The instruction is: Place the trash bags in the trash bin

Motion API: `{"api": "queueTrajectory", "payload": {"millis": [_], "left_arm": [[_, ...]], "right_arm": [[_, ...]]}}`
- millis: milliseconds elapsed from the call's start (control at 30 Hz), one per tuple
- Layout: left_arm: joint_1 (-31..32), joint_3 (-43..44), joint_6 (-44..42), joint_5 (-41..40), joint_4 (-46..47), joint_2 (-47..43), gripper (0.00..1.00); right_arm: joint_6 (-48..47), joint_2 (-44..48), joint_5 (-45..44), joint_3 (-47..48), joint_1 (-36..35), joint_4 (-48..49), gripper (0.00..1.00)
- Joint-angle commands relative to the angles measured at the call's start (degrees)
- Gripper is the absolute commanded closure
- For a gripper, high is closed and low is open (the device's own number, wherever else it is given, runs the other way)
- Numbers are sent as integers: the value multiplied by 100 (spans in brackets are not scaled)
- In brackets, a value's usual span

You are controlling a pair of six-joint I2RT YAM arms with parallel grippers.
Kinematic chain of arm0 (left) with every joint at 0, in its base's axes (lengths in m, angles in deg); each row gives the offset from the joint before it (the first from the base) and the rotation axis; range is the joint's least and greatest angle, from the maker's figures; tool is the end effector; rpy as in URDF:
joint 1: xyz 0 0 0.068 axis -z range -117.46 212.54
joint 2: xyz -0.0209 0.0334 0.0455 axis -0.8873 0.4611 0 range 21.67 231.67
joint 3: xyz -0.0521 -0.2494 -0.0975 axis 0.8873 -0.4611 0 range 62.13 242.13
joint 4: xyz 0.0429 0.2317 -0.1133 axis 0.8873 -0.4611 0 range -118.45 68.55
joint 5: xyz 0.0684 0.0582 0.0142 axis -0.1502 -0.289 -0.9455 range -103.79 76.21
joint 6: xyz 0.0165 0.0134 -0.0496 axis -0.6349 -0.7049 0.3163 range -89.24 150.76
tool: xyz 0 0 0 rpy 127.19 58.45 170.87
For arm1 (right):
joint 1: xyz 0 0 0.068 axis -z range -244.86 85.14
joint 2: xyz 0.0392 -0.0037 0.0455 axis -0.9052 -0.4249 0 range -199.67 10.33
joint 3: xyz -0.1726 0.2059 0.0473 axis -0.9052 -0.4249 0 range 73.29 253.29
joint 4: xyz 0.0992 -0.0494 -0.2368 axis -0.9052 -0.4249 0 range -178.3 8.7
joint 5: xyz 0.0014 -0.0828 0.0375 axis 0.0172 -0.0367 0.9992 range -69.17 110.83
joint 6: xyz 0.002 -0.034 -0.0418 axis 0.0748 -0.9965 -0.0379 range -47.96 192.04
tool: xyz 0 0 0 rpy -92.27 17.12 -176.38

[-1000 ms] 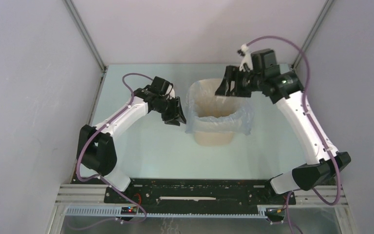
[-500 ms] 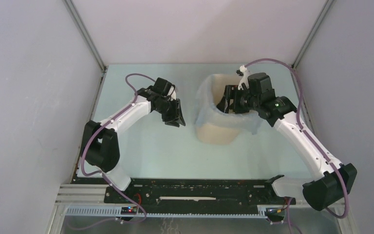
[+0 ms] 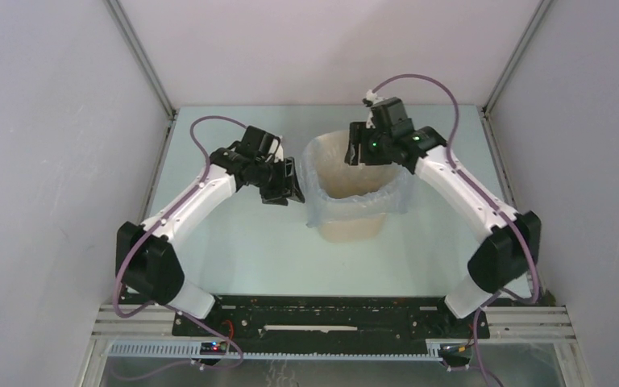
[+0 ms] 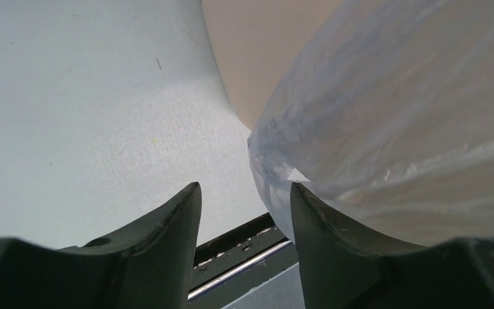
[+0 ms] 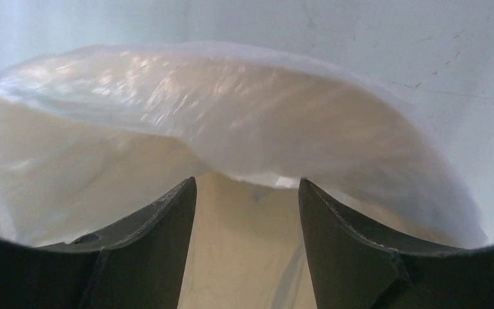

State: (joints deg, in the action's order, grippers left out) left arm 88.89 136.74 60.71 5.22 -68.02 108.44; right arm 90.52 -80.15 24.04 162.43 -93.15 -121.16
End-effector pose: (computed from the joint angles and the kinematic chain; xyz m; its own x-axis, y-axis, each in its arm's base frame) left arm 0.2755 -0.1493 0.2921 -0.9487 -0.0569 -0.3109 0.1125 0.8584 -0.5005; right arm 0.3080 0.1682 0.3597 -0.7119 -0.0238 -0.7019 -0.3001 0.9139 0.2733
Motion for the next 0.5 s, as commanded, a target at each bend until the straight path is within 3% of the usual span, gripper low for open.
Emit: {"api": "queueTrajectory", "payload": {"millis": [0, 233, 467], "left_arm": [[27, -274, -104, -292, -81, -502, 40], [0, -311, -83, -446, -287, -1081, 36], [-336, -357, 528, 588, 643, -1028, 33]], "right_arm": [[-164, -479, -980, 170, -334, -11, 31], [195, -921, -1303, -765, -542, 1561, 32], [66, -735, -1426, -811, -695, 1682, 31]]}}
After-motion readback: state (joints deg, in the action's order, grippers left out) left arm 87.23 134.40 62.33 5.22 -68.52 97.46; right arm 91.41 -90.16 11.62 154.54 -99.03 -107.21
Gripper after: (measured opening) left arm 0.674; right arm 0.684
